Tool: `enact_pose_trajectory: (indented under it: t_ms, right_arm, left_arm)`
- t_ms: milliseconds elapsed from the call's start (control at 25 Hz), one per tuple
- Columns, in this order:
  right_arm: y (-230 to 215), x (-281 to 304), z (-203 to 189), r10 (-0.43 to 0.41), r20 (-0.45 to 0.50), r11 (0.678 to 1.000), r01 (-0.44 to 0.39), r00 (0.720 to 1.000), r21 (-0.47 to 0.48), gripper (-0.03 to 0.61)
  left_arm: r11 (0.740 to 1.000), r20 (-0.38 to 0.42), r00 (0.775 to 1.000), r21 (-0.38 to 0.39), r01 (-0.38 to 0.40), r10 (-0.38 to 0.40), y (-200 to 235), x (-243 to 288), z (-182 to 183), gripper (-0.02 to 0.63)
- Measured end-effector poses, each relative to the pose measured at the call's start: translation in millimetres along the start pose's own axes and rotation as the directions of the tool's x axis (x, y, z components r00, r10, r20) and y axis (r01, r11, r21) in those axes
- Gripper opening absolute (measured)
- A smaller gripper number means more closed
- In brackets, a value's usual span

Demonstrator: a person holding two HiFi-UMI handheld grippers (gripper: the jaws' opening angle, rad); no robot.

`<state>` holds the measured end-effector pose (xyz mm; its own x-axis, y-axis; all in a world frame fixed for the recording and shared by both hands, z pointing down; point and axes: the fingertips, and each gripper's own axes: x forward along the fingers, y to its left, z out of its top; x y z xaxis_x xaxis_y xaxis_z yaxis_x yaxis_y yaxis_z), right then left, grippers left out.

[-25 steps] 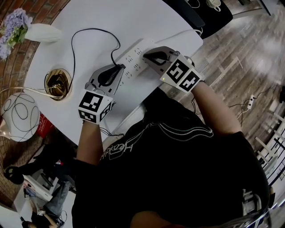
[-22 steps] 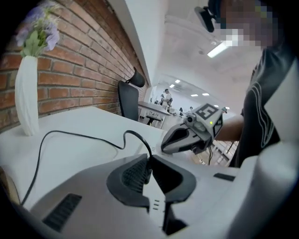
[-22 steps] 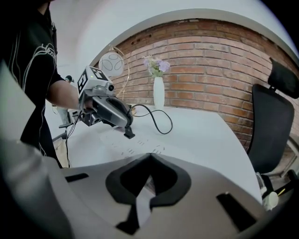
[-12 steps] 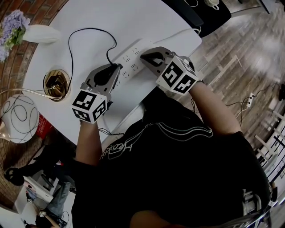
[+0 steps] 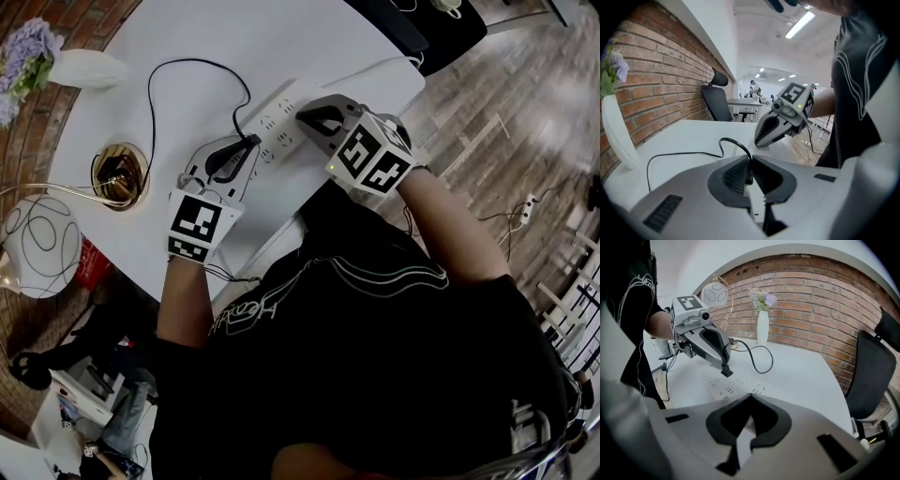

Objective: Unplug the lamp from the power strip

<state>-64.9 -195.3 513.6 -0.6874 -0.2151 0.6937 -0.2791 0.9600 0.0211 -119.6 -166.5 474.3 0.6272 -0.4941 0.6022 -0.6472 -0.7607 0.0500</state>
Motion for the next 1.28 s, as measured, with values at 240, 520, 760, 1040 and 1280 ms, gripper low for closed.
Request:
enact_pose_trajectory:
  t_ms: [240, 520, 760, 1040, 1280]
  right_arm:
    - [-0.2, 0.6, 0.2, -0.021, -0.003, 0.999, 0.021, 1.0, -0.025, -0.005]
    - [0.3, 1.6, 0.0, -0.018, -0.02, 0.999, 0.017, 1.0, -0.035, -0.005]
    - [0.3, 0.6, -0.6, -0.015, -0.02, 1.0, 0.015, 1.0, -0.026, -0.005]
    - [0.3, 0.3, 0.3, -0.019, 0.001, 1.0, 0.019, 1.0, -0.017, -0.005]
    - [1.4, 0.7, -0.5, -0.014, -0.024, 0.999, 0.013, 1.0, -0.03, -0.005]
  left_arm:
    - [0.916, 0.112, 0.991, -0.385, 0.109, -0.071, 15.9, -2.4, -2.7, 0.028]
    - [1.0, -0.022, 1.0, -0.005, -0.021, 0.021, 3.2, -0.7, -0.3, 0.028]
    - [0.999, -0.01, 1.0, -0.052, -0.005, 0.004, 1.3, -1.5, 1.0, 0.028]
    - [0.932, 0.076, 0.996, -0.355, 0.071, -0.047, 14.3, -3.8, -1.2, 0.028]
    - [0.998, -0.06, 0.997, 0.059, -0.034, 0.038, -1.3, -3.0, 1.7, 0.028]
